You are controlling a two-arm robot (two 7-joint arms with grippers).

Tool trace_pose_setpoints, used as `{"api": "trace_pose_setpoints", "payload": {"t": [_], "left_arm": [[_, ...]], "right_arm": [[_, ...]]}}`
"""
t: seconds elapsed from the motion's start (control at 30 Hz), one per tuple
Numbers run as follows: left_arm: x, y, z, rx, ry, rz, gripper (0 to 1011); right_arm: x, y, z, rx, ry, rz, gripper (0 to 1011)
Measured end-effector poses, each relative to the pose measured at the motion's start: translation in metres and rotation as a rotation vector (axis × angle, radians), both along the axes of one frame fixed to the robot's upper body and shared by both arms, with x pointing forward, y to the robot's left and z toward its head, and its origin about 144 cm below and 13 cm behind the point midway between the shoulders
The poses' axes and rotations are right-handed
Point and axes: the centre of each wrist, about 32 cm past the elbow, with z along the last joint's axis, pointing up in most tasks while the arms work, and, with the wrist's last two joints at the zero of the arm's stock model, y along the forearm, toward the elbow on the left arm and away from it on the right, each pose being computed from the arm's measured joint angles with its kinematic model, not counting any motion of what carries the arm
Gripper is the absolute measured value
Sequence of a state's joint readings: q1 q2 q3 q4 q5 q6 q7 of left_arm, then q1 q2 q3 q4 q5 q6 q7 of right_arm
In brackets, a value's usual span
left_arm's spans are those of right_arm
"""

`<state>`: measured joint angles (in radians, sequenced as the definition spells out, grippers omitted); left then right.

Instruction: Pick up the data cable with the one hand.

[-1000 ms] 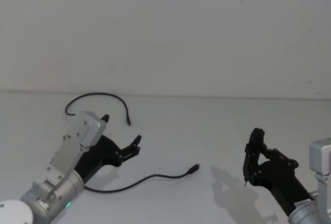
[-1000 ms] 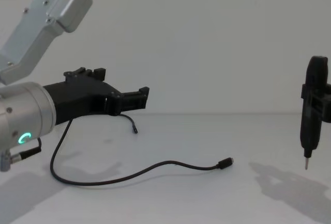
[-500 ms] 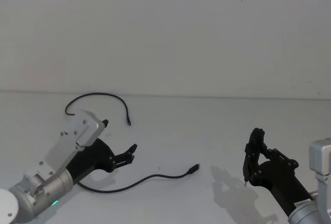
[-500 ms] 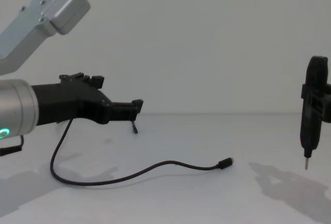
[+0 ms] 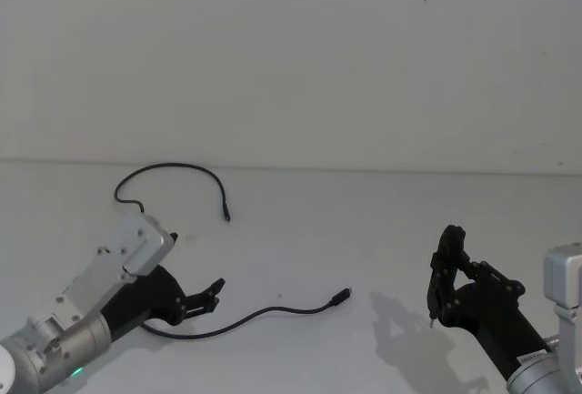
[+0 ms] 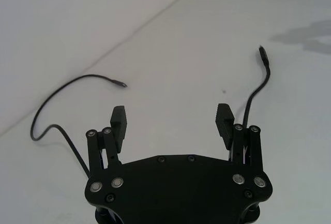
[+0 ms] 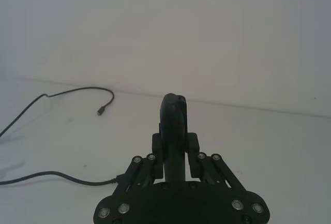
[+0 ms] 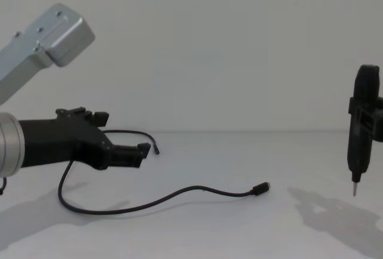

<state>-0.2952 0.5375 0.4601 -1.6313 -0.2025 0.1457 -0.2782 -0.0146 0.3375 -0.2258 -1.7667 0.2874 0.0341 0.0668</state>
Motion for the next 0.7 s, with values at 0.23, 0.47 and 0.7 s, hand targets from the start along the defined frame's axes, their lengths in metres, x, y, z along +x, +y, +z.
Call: {"api": "trace_pose_setpoints", "payload": {"t": [0.23, 0.47, 0.7], "left_arm": [[0.003, 0.002, -0.002, 0.027, 0.024, -0.037, 1001], [0.009, 0.0, -0.003, 0.045, 0.053, -0.092, 1001], [0.016, -0.004, -0.004, 0.057, 0.088, -0.151, 1001]], "right_arm": [[0.0, 0.0, 0.0, 0.0, 0.0, 0.0, 269], [0.0, 0.0, 0.0, 0.0, 0.0, 0.0, 269], [0.0, 0.0, 0.0, 0.0, 0.0, 0.0, 269]]}}
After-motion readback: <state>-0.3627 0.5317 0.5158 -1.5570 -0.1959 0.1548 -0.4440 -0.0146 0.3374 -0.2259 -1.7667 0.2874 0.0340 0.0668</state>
